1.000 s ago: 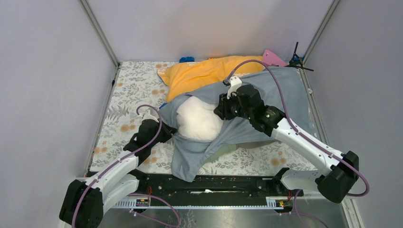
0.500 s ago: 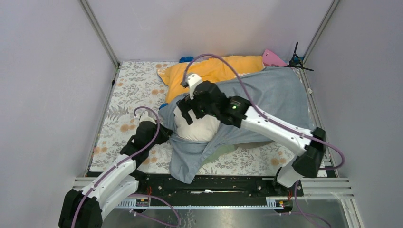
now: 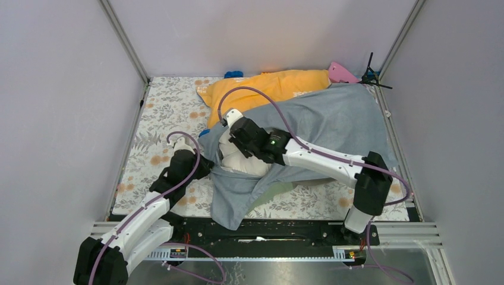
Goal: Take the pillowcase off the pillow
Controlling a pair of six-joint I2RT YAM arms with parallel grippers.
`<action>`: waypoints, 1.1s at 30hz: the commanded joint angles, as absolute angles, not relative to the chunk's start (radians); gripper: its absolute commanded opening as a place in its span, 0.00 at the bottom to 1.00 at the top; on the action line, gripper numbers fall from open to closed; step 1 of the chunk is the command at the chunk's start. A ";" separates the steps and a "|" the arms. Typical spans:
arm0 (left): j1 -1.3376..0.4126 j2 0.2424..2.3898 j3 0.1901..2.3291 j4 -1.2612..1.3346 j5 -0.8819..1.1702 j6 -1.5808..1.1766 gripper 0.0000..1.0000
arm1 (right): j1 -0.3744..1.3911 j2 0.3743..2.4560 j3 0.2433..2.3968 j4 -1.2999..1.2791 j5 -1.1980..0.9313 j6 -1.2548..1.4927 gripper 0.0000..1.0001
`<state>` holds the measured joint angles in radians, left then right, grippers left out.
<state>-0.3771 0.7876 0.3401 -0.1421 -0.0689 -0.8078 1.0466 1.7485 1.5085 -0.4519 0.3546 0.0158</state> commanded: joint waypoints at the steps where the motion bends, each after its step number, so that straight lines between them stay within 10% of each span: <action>1: -0.368 0.799 0.381 -0.150 -0.118 -0.767 0.10 | 1.049 1.581 1.361 -0.334 0.244 0.025 0.00; 15: -0.369 0.590 0.465 -0.169 0.046 -0.724 0.61 | 1.048 1.366 1.204 -0.241 0.247 0.063 0.00; 33: -0.370 0.627 0.562 -0.083 0.150 -0.653 0.67 | 1.048 1.215 1.134 -0.209 0.246 0.076 0.00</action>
<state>-0.3744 0.6361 0.5102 -0.1719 0.0959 -0.6964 1.0466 1.2819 1.1389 -0.2588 0.2180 0.0681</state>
